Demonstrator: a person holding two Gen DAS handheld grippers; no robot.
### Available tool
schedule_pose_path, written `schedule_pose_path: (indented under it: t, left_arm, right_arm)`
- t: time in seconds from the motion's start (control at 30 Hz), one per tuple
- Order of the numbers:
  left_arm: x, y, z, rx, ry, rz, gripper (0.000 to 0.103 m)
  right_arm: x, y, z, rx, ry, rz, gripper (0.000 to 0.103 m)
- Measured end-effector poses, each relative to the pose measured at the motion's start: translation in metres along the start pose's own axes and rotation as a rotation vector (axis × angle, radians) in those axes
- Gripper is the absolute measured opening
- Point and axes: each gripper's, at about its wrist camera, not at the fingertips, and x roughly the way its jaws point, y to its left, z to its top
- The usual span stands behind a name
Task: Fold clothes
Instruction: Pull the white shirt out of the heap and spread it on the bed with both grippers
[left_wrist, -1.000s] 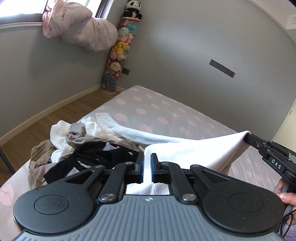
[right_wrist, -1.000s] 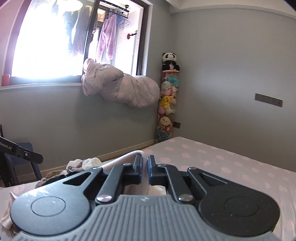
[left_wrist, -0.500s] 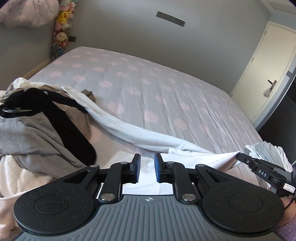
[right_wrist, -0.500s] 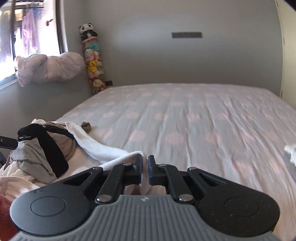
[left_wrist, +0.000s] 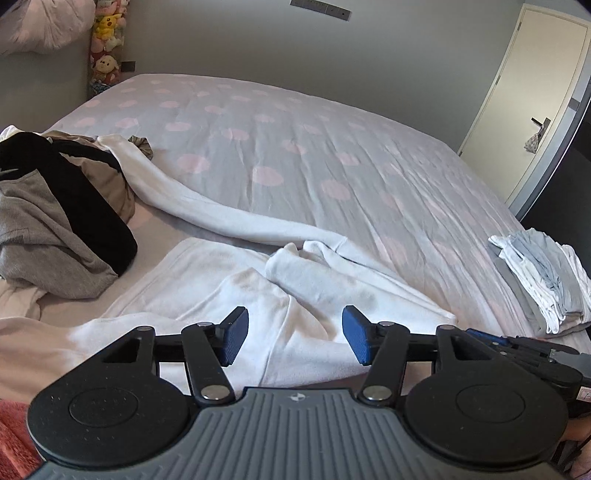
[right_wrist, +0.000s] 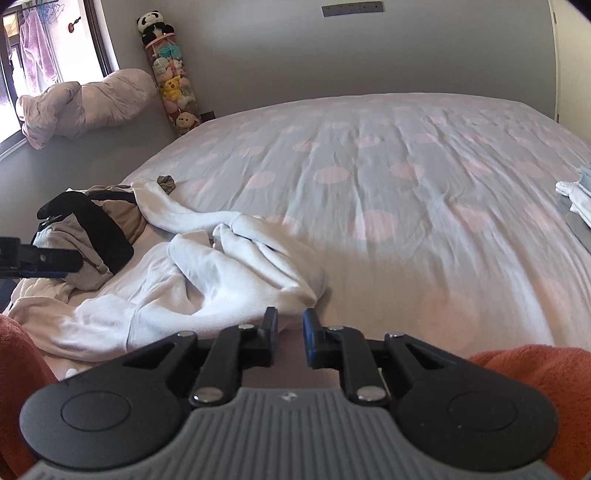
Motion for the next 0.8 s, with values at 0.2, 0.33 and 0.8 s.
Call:
schedule_pose_path:
  t: [0.2, 0.33, 0.8]
  left_arm:
    - [0.018, -0.01, -0.014, 0.046, 0.018, 0.007, 0.061]
    - [0.03, -0.005, -0.007, 0.038, 0.025, -0.006, 0.061]
    - [0.077, 0.045, 0.007, -0.201, 0.066, -0.116, 0.061]
  right_arm:
    - [0.002, 0.013, -0.003, -0.069, -0.029, 0.008, 0.054]
    - [0.012, 0.018, 0.003, -0.097, -0.014, 0.013, 0.058]
    - [0.08, 0.06, 0.043, -0.198, -0.027, 0.007, 0.068]
